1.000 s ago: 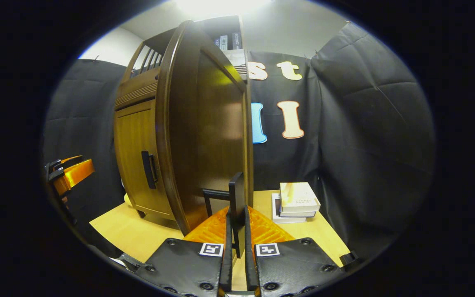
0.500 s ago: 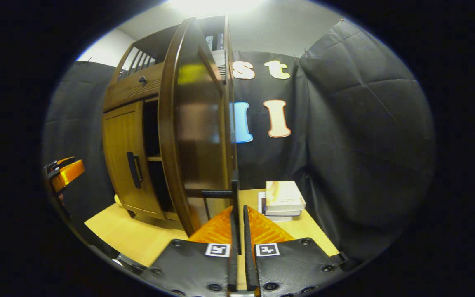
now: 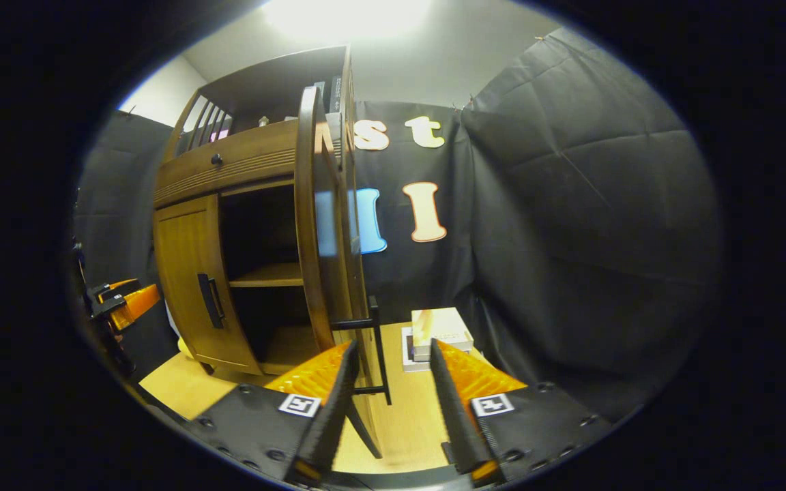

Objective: Open the right door of the double-door shoe cabinet with the right hand, and open the left door with the left hand.

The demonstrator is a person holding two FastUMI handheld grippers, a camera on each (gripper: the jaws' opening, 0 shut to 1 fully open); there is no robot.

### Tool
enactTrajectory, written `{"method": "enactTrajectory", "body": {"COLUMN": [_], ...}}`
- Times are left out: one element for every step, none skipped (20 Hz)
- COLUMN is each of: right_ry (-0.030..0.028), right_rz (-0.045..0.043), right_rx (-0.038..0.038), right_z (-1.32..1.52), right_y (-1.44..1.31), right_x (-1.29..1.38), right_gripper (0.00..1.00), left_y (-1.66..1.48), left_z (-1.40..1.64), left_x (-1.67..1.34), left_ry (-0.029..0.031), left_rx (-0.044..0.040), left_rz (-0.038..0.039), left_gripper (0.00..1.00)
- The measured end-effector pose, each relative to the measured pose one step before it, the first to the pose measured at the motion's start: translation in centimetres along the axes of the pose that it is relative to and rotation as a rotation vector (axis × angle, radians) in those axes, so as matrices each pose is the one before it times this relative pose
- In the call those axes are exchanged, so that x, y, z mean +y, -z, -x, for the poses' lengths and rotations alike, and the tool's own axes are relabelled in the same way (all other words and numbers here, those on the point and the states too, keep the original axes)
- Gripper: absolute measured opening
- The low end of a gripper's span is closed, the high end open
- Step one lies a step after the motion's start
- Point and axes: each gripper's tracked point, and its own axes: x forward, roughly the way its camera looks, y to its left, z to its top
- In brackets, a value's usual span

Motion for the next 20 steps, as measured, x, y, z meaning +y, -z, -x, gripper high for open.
{"method": "enactTrajectory", "body": {"right_ry": [0.01719, 0.00126, -0.00198, -0.00052, 0.00872, 0.00766, 0.00311, -0.00423, -0.0071, -0.00524, 0.00065, 0.00427, 0.00336, -0.00084, -0.00143, 0.00259, 0.00145, 0.0038, 0.00157, -0.00245], "right_rz": [0.00003, -0.01672, -0.02667, -0.02059, -0.01089, -0.00281, 0.00051, 0.00193, 0.00258, 0.00513, 0.00965, 0.01168, 0.01028, 0.00941, 0.00971, 0.01177, 0.01245, 0.00987, 0.00482, 0.00164], "right_rx": [-0.01075, -0.01609, -0.01675, -0.01543, -0.01474, -0.00964, -0.00847, -0.00052, 0.00087, -0.00083, 0.00035, -0.00083, 0.00292, 0.00396, 0.00569, 0.005, 0.00437, 0.00644, 0.00837, 0.00634], "right_z": [0.616, 0.743, 0.386, 0.611, 0.431, 0.485, 0.379, 0.216, 0.181, 0.146, 0.018, 0.034, -0.035, -0.005, -0.114, -0.088, -0.107, -0.184, -0.19, -0.275], "right_y": [-0.483, -0.78, -0.653, -0.486, -0.418, -0.247, -0.26, -0.11, -0.025, 0.015, 0.066, 0.031, 0.094, 0.233, 0.14, 0.113, 0.158, 0.159, 0.283, 0.099], "right_x": [-0.244, 0.208, 0.393, 0.285, 0.085, -0.016, 0.246, 0.493, 0.528, 0.49, 0.286, 0.319, 0.393, 0.52, 0.55, 0.417, 0.291, 0.316, 0.365, 0.511], "right_gripper": [0.84, 1.0, 0.99, 0.98, 0.98, 0.92, 0.92, 0.98, 0.98, 0.98, 0.92, 0.92, 0.98, 0.97, 0.97, 0.97, 0.98, 0.98, 0.98, 0.98], "left_y": [0.358, 0.226, 0.331, 0.284, 0.408, 0.268, 0.334, 0.238, 0.335, 0.449, 0.485, 0.426, 0.536, 0.463, 0.254, 0.291, 0.382, 0.371, 0.534, 0.308], "left_z": [-0.804, -0.878, -0.875, -0.988, -0.821, -0.93, -0.713, -0.939, -0.832, -1.047, -0.565, -0.748, -0.653, -0.552, -0.289, -0.521, -1.002, -0.957, -0.854, -0.745], "left_x": [0.036, 0.07, 0.253, 0.164, 0.124, 0.104, 0.096, 0.193, 0.163, 0.13, 0.222, 0.035, 0.06, 0.061, 0.204, 0.004, 0.038, -0.127, -0.056, -0.006], "left_ry": [0.00055, 0.00079, 0.00003, -0.00113, -0.00069, -0.00026, -0.00248, -0.00225, 0.00002, 0.00106, 0.00067, 0.00063, 0.00147, 0.00151, 0.00185, 0.00209, 0.0024, 0.00673, 0.00274, 0.00236], "left_rx": [0.0039, 0.00389, 0.00417, 0.00356, 0.00273, 0.00206, 0.00282, 0.00221, 0.00388, 0.00561, 0.0074, 0.0077, 0.00807, 0.00547, 0.00521, 0.00412, 0.00388, 0.00519, 0.00845, 0.00816], "left_rz": [0.0005, 0.00124, 0.00025, -0.00157, -0.00201, -0.00372, -0.00522, -0.00518, -0.00224, 0.00053, 0.00238, 0.00526, 0.00636, 0.00496, 0.00182, -0.00109, -0.00174, -0.00014, 0.00261, 0.00568], "left_gripper": [0.9, 0.9, 0.9, 0.9, 0.9, 0.9, 0.9, 0.9, 0.9, 0.9, 0.9, 0.9, 0.9, 0.9, 0.9, 0.9, 0.9, 0.9, 0.9, 0.9]}}
